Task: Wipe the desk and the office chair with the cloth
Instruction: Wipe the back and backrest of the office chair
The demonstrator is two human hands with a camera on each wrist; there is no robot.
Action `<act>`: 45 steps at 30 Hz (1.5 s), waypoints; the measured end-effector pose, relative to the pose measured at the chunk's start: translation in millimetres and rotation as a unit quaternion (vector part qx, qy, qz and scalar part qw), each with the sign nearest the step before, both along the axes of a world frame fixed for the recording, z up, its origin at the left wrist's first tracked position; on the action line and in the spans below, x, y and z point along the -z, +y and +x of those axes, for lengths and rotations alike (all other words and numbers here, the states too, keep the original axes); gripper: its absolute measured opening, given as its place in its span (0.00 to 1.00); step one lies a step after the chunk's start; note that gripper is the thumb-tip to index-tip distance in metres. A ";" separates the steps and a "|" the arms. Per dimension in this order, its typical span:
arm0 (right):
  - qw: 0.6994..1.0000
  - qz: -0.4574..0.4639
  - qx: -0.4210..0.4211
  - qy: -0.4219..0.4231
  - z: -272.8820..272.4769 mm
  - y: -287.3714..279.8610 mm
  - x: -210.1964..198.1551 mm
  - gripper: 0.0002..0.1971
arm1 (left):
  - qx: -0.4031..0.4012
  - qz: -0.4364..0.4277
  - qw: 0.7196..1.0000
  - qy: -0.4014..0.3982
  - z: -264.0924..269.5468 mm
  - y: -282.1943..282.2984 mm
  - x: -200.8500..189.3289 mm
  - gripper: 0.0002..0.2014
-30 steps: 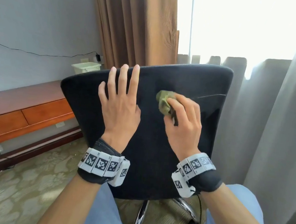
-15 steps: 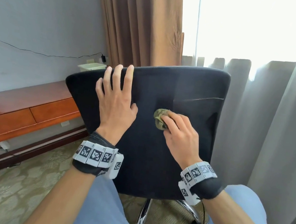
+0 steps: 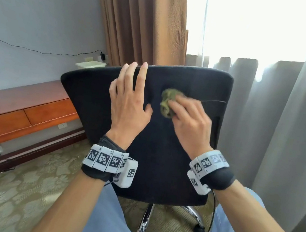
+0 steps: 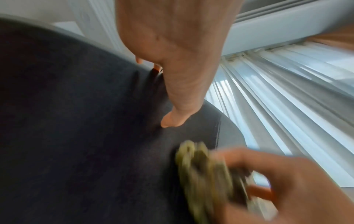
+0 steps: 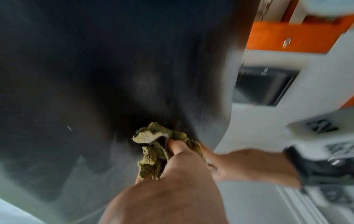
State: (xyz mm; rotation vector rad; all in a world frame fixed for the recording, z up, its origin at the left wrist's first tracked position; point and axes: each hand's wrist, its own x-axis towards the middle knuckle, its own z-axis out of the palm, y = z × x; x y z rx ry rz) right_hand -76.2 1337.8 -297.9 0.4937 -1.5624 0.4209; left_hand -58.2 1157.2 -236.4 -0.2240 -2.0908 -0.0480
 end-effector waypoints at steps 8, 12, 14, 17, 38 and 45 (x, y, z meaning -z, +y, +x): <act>0.998 0.037 -0.014 -0.054 18.9 -1.7 26.7 0.11 | -0.018 -0.023 0.999 0.021 1.3 -10.8 -0.2 0.48; 0.996 -0.064 0.000 0.062 22.1 7.2 -43.5 0.08 | -0.024 -0.012 1.000 0.017 -0.6 -11.8 -1.2 0.48; 0.994 -0.092 0.008 0.057 16.9 13.9 -60.1 0.09 | -0.025 -0.007 1.000 0.016 -1.8 -12.2 0.0 0.47; 0.996 -0.080 0.014 0.042 13.0 11.5 -44.7 0.07 | -0.021 -0.003 1.000 0.014 -2.3 -13.5 2.0 0.47; 0.996 -0.081 0.038 0.009 23.4 25.9 -40.0 0.06 | 0.060 0.057 0.997 0.010 12.2 -2.0 11.4 0.45; 0.985 0.082 0.019 -0.151 13.9 22.5 79.5 0.09 | 0.092 0.015 0.996 0.007 19.4 19.5 10.6 0.42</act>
